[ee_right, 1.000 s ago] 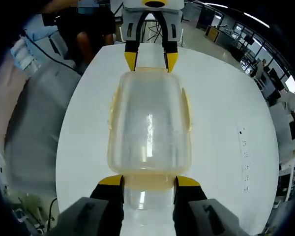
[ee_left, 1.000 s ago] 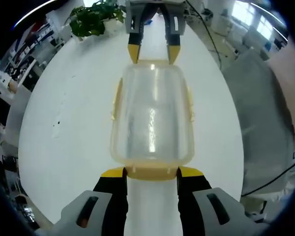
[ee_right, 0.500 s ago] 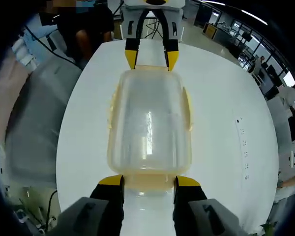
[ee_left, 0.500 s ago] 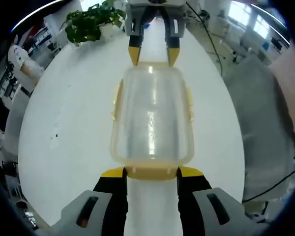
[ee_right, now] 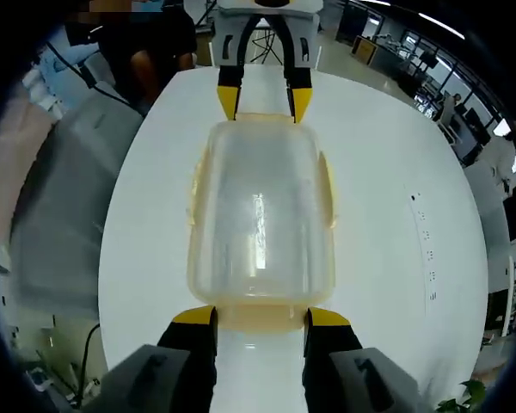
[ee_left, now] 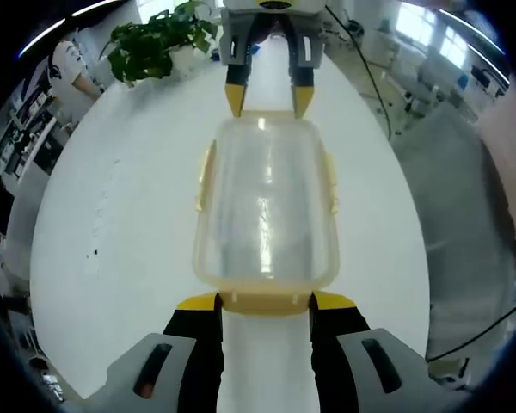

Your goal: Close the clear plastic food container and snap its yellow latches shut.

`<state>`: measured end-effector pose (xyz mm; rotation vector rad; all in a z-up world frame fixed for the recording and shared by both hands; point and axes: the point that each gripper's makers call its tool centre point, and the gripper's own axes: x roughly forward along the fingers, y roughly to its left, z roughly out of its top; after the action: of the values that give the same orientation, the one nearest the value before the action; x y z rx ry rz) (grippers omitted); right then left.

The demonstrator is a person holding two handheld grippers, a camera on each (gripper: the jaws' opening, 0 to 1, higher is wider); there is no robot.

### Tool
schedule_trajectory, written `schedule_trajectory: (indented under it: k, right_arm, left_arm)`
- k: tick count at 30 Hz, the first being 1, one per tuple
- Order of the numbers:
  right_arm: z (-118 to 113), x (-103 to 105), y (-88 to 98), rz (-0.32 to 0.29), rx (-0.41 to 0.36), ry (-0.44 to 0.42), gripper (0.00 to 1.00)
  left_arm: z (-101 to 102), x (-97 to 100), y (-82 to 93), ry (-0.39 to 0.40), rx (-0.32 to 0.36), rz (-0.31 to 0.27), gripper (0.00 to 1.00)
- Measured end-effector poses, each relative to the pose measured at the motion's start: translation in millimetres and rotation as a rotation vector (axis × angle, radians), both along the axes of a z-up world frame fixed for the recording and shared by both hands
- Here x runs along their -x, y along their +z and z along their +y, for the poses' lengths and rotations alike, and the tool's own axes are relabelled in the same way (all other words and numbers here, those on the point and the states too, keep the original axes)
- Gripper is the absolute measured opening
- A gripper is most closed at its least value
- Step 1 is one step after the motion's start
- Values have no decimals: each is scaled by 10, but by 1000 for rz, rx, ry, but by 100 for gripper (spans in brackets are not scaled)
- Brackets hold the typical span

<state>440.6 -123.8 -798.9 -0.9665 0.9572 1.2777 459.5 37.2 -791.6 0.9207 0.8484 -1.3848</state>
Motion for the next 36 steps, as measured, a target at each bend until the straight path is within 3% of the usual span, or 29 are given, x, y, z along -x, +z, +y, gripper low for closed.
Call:
schedule_trajectory:
  k: [36]
  right_arm:
    - [-357, -49, -69, 25, 54, 16, 36]
  left_arm:
    - [-351, -18, -105, 16, 47, 26, 37]
